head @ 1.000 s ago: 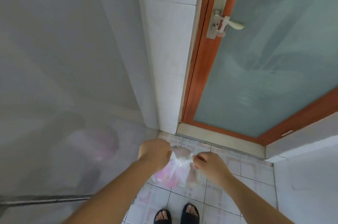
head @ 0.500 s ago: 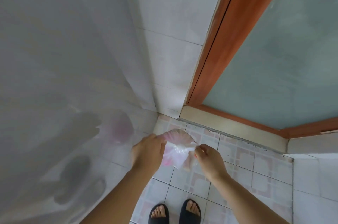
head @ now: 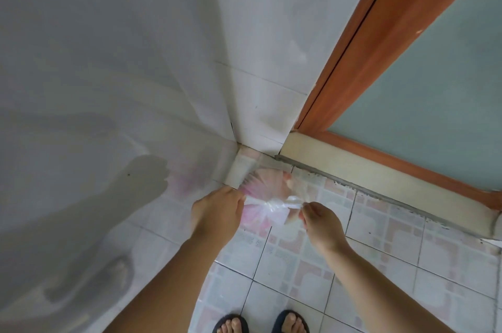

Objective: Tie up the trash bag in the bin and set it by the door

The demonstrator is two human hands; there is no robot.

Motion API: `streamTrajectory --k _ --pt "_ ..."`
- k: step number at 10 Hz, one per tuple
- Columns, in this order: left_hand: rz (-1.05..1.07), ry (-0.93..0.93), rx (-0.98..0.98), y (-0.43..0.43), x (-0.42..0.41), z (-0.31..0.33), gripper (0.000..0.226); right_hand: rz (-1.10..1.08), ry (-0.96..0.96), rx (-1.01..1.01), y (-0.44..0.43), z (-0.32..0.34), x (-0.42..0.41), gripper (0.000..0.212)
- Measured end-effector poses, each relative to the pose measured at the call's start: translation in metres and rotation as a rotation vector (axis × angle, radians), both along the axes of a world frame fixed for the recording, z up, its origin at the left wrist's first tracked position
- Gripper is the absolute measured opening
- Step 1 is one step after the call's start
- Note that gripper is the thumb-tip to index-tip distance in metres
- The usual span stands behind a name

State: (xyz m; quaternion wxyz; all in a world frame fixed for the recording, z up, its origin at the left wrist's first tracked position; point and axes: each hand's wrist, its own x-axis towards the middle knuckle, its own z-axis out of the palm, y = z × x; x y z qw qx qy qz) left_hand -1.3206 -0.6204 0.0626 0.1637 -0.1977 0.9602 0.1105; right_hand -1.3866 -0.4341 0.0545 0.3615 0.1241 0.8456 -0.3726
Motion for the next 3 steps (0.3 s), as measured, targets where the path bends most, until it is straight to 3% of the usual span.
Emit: streamTrajectory --k 1,2,3 --pt "0.184 -0.026 0.031 -0.006 0.005 -0.023 0.031 -0.08 0.003 -0.061 0.002 -0.016 -0.005 0.035" --pt "0.402 -0.058 0.287 -0.01 0.013 -0.03 0.028 -0.129 -0.074 -0.128 0.005 -0.016 -0.006 0.027" --pt "0.435 -0.051 0.499 -0.007 0.023 -0.016 0.049 -0.177 -0.104 -0.15 0.012 -0.001 -0.003 0.023"
